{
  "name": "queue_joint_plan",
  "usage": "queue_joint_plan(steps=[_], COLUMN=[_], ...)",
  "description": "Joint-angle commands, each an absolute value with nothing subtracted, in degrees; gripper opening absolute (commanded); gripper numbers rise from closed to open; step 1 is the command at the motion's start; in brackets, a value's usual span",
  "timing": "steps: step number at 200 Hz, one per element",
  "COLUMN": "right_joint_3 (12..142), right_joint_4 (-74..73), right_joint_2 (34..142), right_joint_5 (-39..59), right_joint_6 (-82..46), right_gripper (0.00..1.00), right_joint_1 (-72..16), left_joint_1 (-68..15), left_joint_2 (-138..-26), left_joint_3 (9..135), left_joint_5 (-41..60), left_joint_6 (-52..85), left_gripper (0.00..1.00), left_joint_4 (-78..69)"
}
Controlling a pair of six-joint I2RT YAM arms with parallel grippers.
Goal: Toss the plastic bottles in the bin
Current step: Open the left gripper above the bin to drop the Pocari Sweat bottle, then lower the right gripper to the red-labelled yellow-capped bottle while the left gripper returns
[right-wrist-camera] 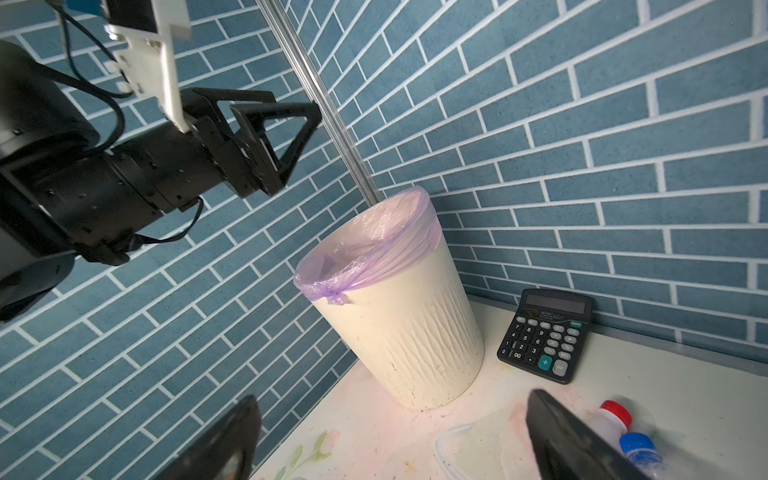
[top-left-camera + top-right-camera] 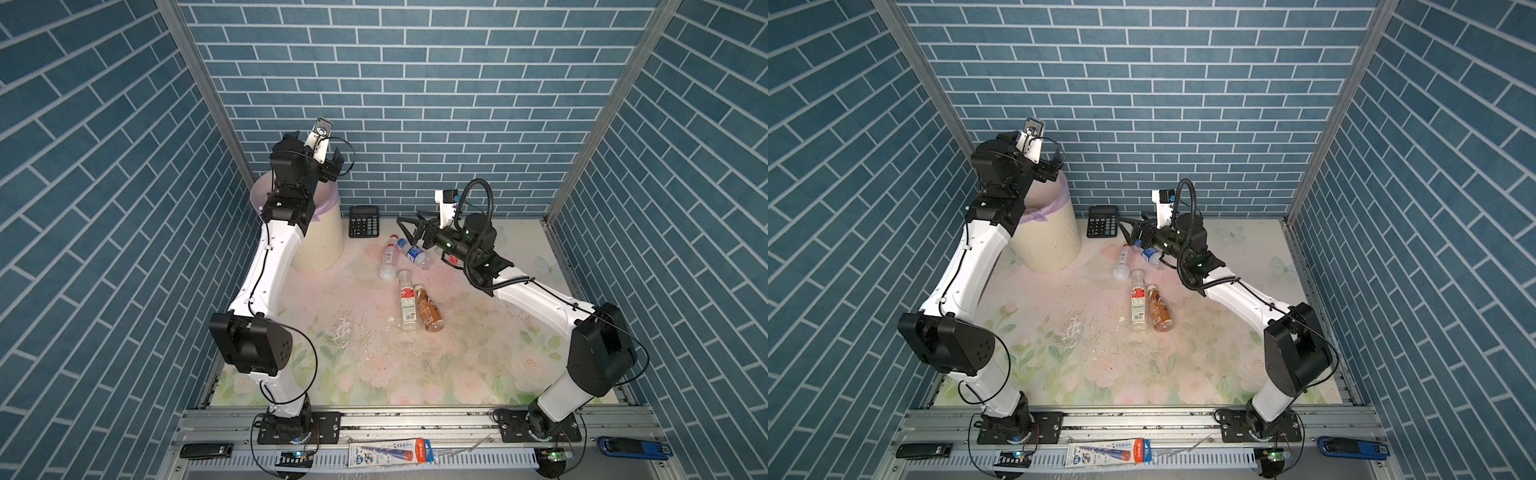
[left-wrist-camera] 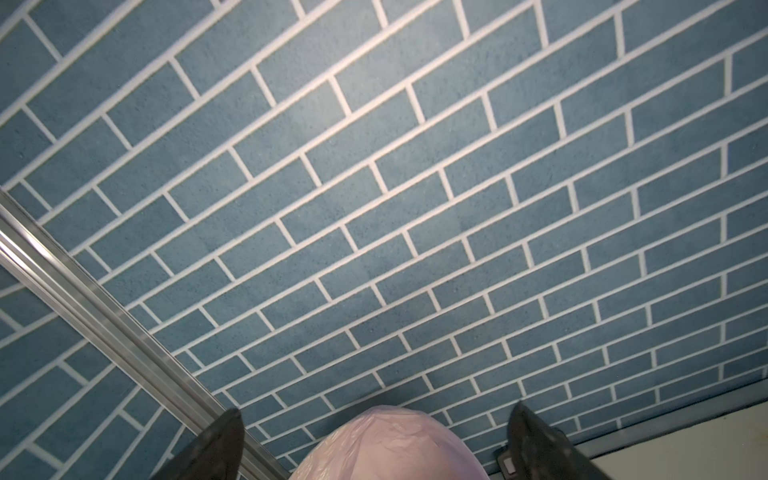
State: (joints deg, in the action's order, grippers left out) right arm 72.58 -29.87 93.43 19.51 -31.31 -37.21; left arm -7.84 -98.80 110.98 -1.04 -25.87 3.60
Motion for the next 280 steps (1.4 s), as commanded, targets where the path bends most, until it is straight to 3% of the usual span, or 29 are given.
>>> queue_joint_plan(steps=[1, 86, 155, 223, 280], right_joint_3=[73.38, 71.6, 67.76, 73.75, 82.79], right_joint_4=[-29.13, -8.36, 5.17, 16.94, 21.57], right_joint_2=[91.52, 85.38, 82.68, 94.47, 105.44], right_joint_5=[19.15, 15.01, 10.01, 12.37, 13.91], right_joint_6=[-32.79, -28.51, -20.11, -9.41, -1.51], right_gripper=[0.99, 0.99, 0.99, 0.99, 0.99], right_joint_1=[-36.93, -29.87, -21.78, -15.02, -14.58], left_joint_1=[-9.57, -22.48, -29.69, -32.7, -33.32], left_joint_2=[-96.01, -93.33, -96.13, -96.29, -99.09], left_joint_3=[110.81, 100.36, 94.73, 84.33, 78.71], left_joint_5=[1.03, 1.75, -2.49, 0.6, 5.62], left_joint_6=[-21.05, -9.52, 14.68, 30.69, 43.09], left_gripper=[0.99, 0.99, 0.99, 0.99, 0.99], left_joint_4=[2.45, 1.27, 5.7, 0.42, -5.97])
